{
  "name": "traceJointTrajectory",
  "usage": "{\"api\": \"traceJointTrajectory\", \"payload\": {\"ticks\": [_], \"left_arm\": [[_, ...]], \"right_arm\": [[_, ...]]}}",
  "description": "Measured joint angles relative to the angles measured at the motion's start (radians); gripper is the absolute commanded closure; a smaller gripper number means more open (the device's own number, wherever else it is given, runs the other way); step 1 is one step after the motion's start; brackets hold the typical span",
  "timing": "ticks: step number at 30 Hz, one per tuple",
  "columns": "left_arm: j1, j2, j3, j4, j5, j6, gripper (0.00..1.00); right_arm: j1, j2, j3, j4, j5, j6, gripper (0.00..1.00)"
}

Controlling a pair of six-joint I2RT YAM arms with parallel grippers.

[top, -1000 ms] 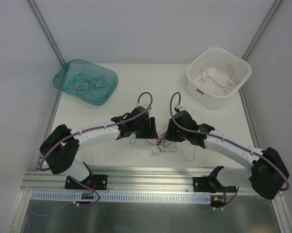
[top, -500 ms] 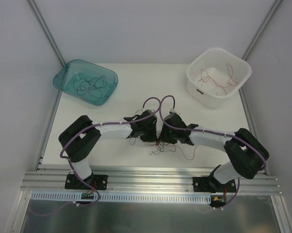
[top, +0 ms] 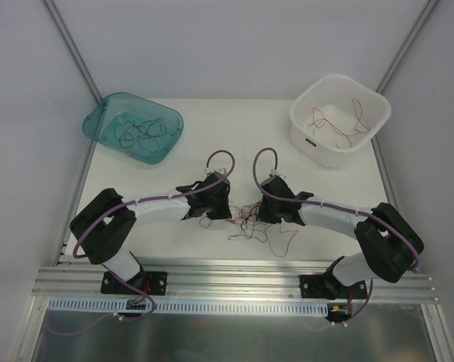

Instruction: Untangle the cables

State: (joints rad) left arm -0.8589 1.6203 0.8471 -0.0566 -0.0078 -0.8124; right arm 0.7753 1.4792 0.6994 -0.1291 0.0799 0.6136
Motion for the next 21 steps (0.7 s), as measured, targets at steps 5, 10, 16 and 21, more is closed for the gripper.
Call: {"api": "traceJointTrajectory", "payload": {"ticks": [5,10,16,21], "left_arm": [[0.101,-0.206,-0.102,-0.011,-0.002,0.0,1.0],[0.189,-0.377,-0.176,-0.009,-0.002,0.0,1.0],[0.309,-0.543,-0.267,-0.054,-0.012,0.0,1.0],[0.363,-0.658,-0.28,-0.146,-0.09,0.018,1.0]], "right_arm": [[-0.117,-0.141,-0.052,-0.085,0.024,-0.039,0.99],[-0.226,-0.272,-0.095,-0.159,0.031,-0.095,0.99],[-0.314,-0.424,-0.098,-0.251,0.035,-0.166,0.99],[-0.43,-0.542,-0.097,-0.34,0.032,-0.227,0.99]]}}
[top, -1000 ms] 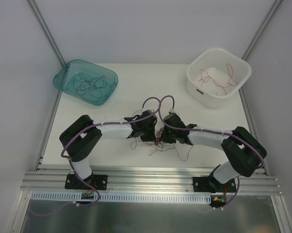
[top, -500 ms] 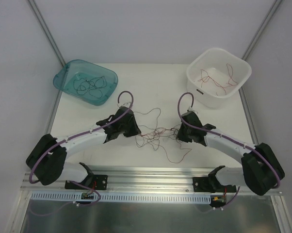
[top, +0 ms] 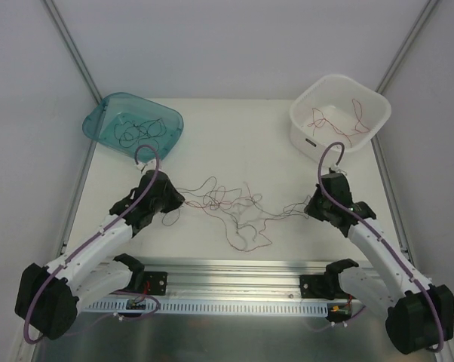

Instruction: Untangle the cables

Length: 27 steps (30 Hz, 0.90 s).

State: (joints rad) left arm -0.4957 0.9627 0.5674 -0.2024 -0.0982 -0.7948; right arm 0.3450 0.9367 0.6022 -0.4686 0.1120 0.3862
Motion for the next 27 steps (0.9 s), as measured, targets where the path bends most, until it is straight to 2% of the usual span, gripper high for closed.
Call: {"api": "traceJointTrajectory", "payload": {"ticks": [6,10,16,19,23,24,27], "left_arm": [[0.078,-0.093,0.002,-0.15,-0.144,0.046,1.0],[0.084,-0.119,0.022,-0.208,-0.16,0.078,1.0],[0.084,-0.048,0.053,-0.209,-0.08,0.102,0.99],[0.084,-0.013,0.05,-0.209,-0.019,0.105,0.87],[0.062,-0.01,0.045,-0.201,0.068,0.116,0.48],[0.054,-0.011,0.045,-0.199,0.089,0.124,0.32],[0.0,-0.012,0.051,-0.198,0.15,0.143,0.18]], "right_arm": [[-0.178,-0.136,0.079,-0.137,-0.022,-0.077,0.99],[-0.193,-0.171,0.167,-0.17,-0.078,-0.12,1.0],[-0.177,-0.159,0.185,-0.173,-0.247,-0.173,0.97],[-0.118,-0.133,0.185,-0.174,-0.273,-0.193,0.99],[-0.019,-0.089,0.185,-0.173,-0.274,-0.198,0.99],[0.004,-0.076,0.185,-0.172,-0.27,-0.198,0.99],[0.067,-0.044,0.185,-0.17,-0.255,-0.196,0.99]]}}
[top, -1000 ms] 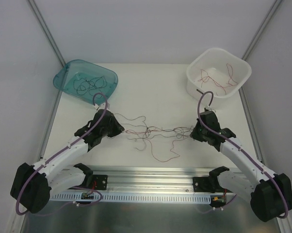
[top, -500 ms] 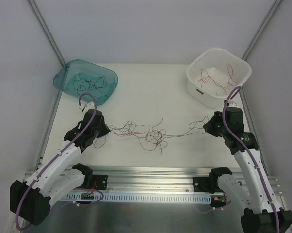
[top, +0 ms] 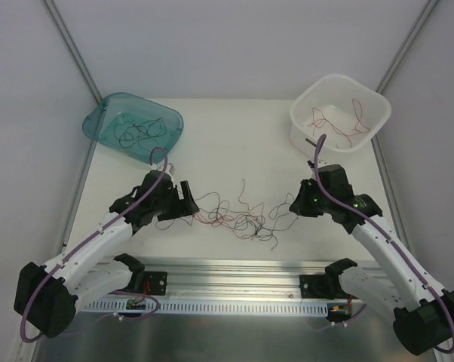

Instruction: Untangle the cables

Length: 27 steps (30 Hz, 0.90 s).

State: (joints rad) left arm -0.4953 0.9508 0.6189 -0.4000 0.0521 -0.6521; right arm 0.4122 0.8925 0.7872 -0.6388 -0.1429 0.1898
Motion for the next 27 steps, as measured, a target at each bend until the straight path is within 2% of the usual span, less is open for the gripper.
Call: {"api": "traceJointTrajectory", "payload": {"ticks": [6,16,23,24,26,27], "left_arm": [[-0.186,0.063,0.112,0.014,0.031,0.043,0.17],[-0.405,0.43,0.34,0.065,-0.009,0.144,0.22],[-0.427,0.694,0.43,0.097,-0.044,0.163,0.36],[-0.427,0.722,0.436,0.1,-0.049,0.162,0.43],[-0.427,0.779,0.448,0.106,-0.063,0.151,0.51],[-0.426,0.798,0.449,0.107,-0.072,0.143,0.62]], "right_arm": [[0.085,0.009,0.013,0.006,0.016,0.0,0.99],[0.133,-0.039,0.086,0.005,0.018,-0.001,0.99],[0.154,-0.047,0.096,0.005,0.013,-0.001,0.99],[0.156,-0.051,0.096,0.004,0.011,-0.001,0.99],[0.157,-0.062,0.101,-0.006,0.012,-0.002,0.99],[0.157,-0.067,0.106,-0.01,0.012,-0.002,0.99]]}}
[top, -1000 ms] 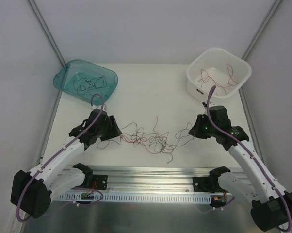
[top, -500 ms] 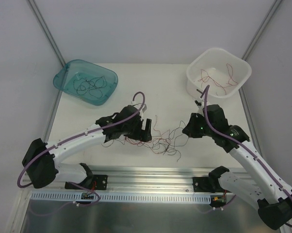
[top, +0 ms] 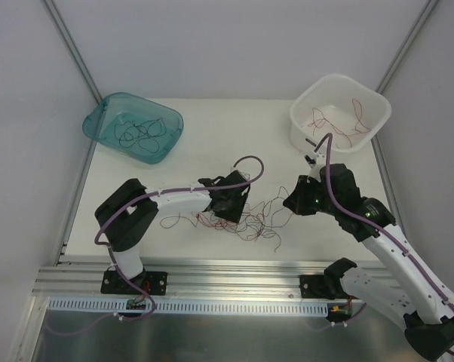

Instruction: Untangle the cables

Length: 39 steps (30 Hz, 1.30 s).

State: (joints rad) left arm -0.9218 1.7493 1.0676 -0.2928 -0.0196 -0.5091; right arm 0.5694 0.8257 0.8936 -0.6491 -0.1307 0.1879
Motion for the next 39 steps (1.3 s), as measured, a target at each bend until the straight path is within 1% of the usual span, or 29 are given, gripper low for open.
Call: {"api": "traceJointTrajectory", "payload": {"ticks": [3,4,8,10,15,21,24,27,28,30,31,34,35,38,39], "left_arm": [[0.0,0.023,0.0,0.002,-0.044,-0.026,0.86],[0.003,0.023,-0.002,0.006,-0.061,-0.032,1.0],[0.036,0.005,-0.036,0.028,-0.087,-0.063,1.0],[0.075,-0.021,-0.068,0.034,-0.093,-0.082,1.0],[0.225,-0.117,-0.173,0.041,-0.096,-0.108,1.0],[0.375,-0.228,-0.27,0.015,-0.114,-0.103,1.0],[0.419,-0.273,-0.298,0.007,-0.116,-0.098,1.0],[0.452,-0.309,-0.32,0.0,-0.116,-0.093,1.0],[0.454,-0.322,-0.327,0.0,-0.114,-0.092,0.95],[0.457,-0.344,-0.333,-0.004,-0.095,-0.086,0.89],[0.457,-0.359,-0.336,-0.004,-0.084,-0.083,0.82],[0.455,-0.431,-0.346,-0.007,-0.039,-0.076,0.65],[0.451,-0.462,-0.347,-0.012,-0.029,-0.074,0.49],[0.436,-0.558,-0.347,-0.012,0.013,-0.075,0.31],[0.428,-0.599,-0.347,-0.012,0.029,-0.073,0.26]], "right_arm": [[0.0,-0.023,0.024,-0.015,0.011,-0.008,0.99],[0.0,-0.031,0.031,-0.021,0.016,-0.011,0.99],[0.0,-0.064,0.084,-0.078,0.076,-0.031,0.99],[0.0,-0.075,0.127,-0.123,0.127,-0.043,0.99],[0.0,-0.109,0.313,-0.238,0.309,-0.084,0.99],[0.0,-0.169,0.535,-0.292,0.477,-0.132,0.99],[0.0,-0.184,0.594,-0.295,0.525,-0.147,0.99],[0.0,-0.184,0.593,-0.297,0.524,-0.148,1.0],[0.0,-0.183,0.579,-0.296,0.516,-0.148,0.99],[0.0,-0.183,0.529,-0.284,0.497,-0.145,0.99],[0.0,-0.182,0.496,-0.28,0.482,-0.143,0.99],[0.0,-0.166,0.397,-0.263,0.428,-0.129,0.99],[0.0,-0.159,0.365,-0.256,0.408,-0.125,0.99],[0.0,-0.148,0.271,-0.208,0.336,-0.113,0.99],[0.0,-0.143,0.243,-0.195,0.305,-0.11,0.99]]}}
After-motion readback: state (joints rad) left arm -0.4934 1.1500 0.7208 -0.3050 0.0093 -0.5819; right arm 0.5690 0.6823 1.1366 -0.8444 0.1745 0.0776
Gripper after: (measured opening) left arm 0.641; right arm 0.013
